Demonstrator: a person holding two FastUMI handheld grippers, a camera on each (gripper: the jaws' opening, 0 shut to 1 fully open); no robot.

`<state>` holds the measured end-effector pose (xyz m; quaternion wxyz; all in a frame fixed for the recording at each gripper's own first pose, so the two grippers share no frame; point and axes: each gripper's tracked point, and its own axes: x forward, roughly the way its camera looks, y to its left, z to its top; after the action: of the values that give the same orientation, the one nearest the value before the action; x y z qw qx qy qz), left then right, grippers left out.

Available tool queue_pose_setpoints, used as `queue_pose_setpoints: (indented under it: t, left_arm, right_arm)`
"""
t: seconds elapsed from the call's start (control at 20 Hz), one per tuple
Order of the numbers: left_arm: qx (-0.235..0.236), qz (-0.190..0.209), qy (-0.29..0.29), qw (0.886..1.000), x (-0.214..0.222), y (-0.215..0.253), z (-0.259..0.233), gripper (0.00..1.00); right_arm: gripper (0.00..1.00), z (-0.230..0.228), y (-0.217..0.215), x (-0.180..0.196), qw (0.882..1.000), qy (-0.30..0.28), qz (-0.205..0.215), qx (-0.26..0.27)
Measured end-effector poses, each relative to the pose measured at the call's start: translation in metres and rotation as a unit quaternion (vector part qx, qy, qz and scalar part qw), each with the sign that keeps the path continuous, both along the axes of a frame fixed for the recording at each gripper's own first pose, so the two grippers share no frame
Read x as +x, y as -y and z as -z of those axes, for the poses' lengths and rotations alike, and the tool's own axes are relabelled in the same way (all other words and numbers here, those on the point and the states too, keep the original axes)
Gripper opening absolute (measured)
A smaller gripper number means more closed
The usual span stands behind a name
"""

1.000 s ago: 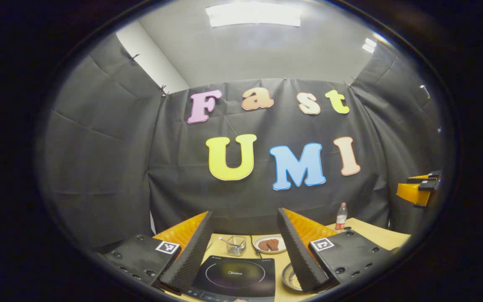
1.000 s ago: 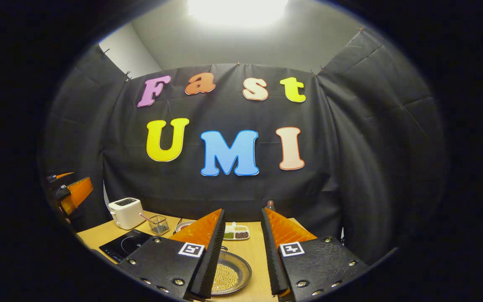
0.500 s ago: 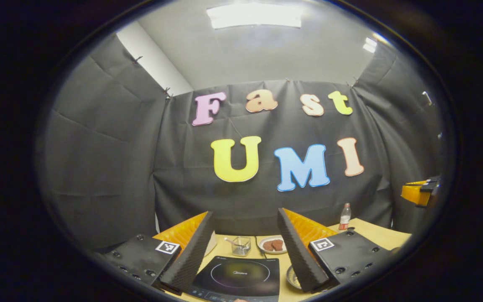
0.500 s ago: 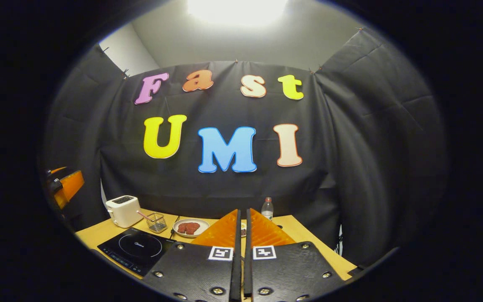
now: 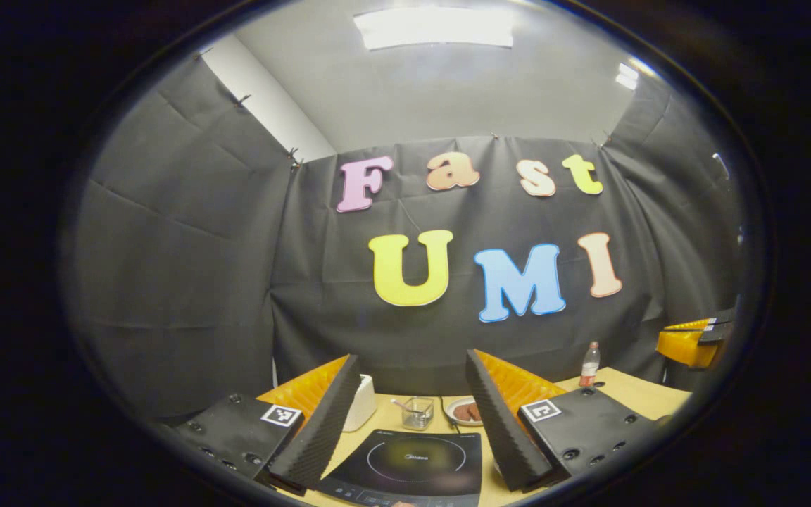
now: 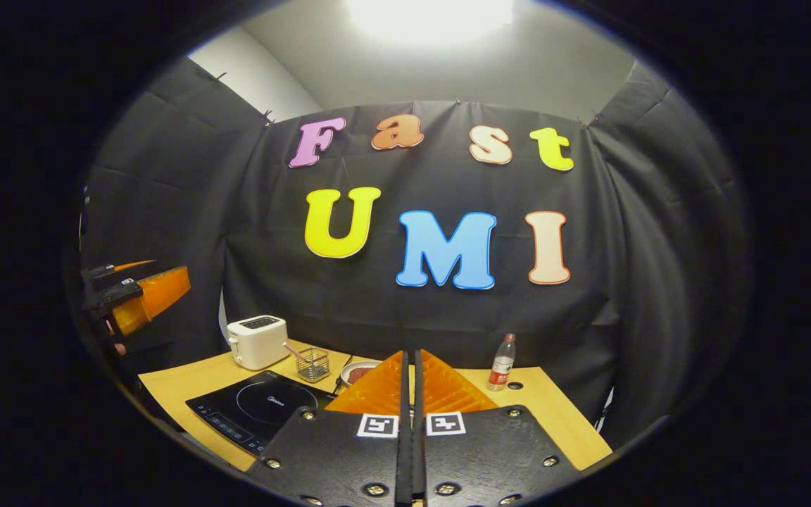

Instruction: First push the handle of the pot to place it horizontally, then grasp the pot with both hands and set it on the induction cooktop.

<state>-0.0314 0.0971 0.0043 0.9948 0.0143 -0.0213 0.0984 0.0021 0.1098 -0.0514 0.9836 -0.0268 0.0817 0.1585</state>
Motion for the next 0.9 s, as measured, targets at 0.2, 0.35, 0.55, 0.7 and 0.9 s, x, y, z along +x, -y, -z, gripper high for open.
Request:
queue_pose_setpoints:
  t: [0.2,0.35,0.55,0.7,0.9]
  left_arm:
    - [0.001,-0.016,-0.01,1.0,-0.007,-0.019,0.007,1.0]
    - [-0.003,-0.026,-0.014,1.0,-0.011,-0.034,0.01,1.0]
    - [-0.005,-0.039,-0.022,0.999,-0.018,-0.058,0.019,0.96]
    - [-0.008,-0.044,-0.028,0.999,-0.021,-0.074,0.028,0.98]
    - [-0.017,-0.048,-0.039,0.998,-0.023,-0.093,0.044,1.0]
  right_arm:
    - [0.0,0.024,-0.027,-0.007,0.999,-0.036,-0.039,-0.006]
    - [0.0,0.052,-0.05,-0.018,0.993,-0.089,-0.077,-0.02]
    - [0.0,0.087,-0.079,-0.032,0.982,-0.147,-0.117,-0.035]
    - [0.0,0.113,-0.097,-0.043,0.972,-0.189,-0.135,-0.042]
    - [0.0,0.148,-0.113,-0.056,0.959,-0.234,-0.148,-0.056]
